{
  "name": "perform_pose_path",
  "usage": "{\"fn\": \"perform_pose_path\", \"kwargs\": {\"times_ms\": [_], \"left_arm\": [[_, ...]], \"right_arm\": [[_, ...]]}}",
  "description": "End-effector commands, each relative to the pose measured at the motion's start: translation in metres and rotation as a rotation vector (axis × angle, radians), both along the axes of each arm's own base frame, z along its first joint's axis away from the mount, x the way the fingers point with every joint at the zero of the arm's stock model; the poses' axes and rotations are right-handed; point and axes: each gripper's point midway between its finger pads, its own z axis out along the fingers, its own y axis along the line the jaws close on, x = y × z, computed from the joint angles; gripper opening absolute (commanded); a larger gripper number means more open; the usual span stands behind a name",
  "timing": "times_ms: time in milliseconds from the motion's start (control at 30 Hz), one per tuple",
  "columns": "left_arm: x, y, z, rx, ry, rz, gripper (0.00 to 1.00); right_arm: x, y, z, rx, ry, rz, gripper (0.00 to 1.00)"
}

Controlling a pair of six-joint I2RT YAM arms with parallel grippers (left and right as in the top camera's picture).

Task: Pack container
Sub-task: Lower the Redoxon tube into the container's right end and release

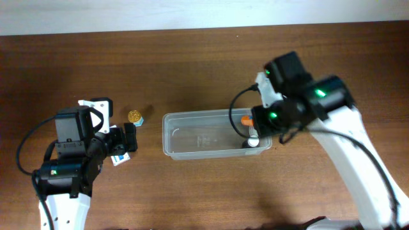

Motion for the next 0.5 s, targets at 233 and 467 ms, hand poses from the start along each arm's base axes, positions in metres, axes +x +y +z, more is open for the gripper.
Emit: {"fn": "perform_pose_path", "kwargs": {"times_ms": [233,467], "left_arm": [[0.003,-0.001,0.008,-0.015,-0.02,-0.001,0.99],[0.002,-0.001,0.008,-0.015,-0.019,-0.001,0.99]], "right_arm": [[0.042,0.012,-0.08,-0.101,0.155,-0.006,0.12],[0.047,0.005,-0.107,-0.149,0.22,-0.02,0.18]]}}
